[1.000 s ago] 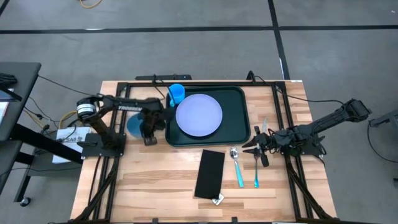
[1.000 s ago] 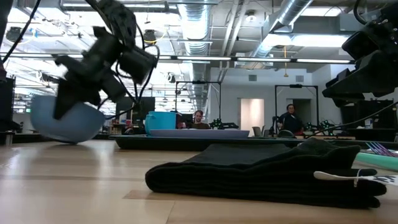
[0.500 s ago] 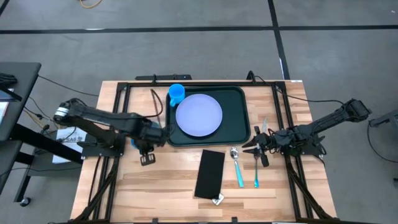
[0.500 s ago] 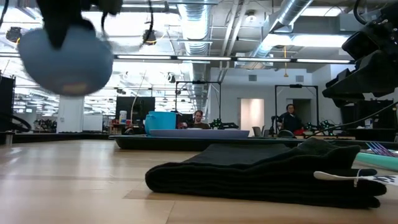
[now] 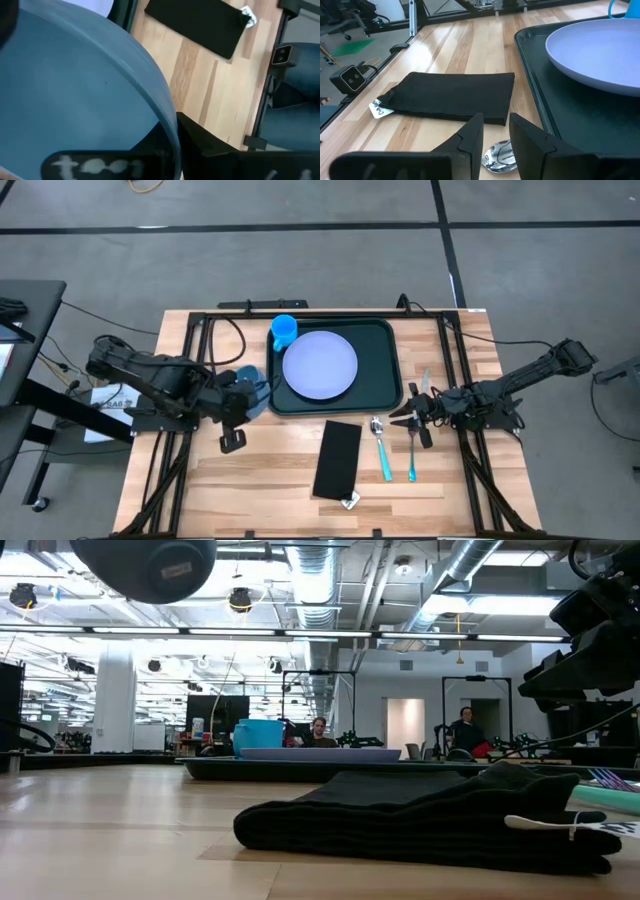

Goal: Set up tray
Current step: Put the blue bowl on the purple plate on the black serving tray

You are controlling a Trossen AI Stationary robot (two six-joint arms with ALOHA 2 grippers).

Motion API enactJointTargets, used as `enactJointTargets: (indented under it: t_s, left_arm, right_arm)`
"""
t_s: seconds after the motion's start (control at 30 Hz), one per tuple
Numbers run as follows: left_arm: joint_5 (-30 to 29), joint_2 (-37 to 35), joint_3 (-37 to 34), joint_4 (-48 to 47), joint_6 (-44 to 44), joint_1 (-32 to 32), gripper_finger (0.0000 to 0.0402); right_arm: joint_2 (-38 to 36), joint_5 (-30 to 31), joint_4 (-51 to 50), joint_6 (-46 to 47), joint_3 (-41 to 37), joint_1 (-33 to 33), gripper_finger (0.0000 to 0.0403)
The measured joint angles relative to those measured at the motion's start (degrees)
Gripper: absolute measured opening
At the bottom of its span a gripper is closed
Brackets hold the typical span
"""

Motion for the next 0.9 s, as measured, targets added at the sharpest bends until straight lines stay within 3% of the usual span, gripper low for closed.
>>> enactJointTargets:
  t_s: [0.23, 0.53, 0.7, 0.9]
  left_arm:
    - [-0.8, 0.1, 0.2, 0.0, 0.6, 3.2, 0.0]
    - [3.7, 2.1, 0.2, 0.4, 7.8, 14.0, 0.0]
    - [5.5, 9.0, 3.6, 0.6, 18.0, 19.7, 0.0]
    - [4.7, 22.5, 14.2, 1.0, 34.3, 23.8, 0.0]
  right_arm:
    - [0.0, 0.0, 0.0, 0.0, 0.0, 0.0, 0.0087]
    - [0.0, 0.0, 0.0, 0.0, 0.0, 0.0, 0.0087]
    - [0.0, 0.0, -0.1, 0.0, 0.0, 0.0, 0.0087]
    - [0.0, 0.0, -0.2, 0.0, 0.0, 0.0, 0.0087]
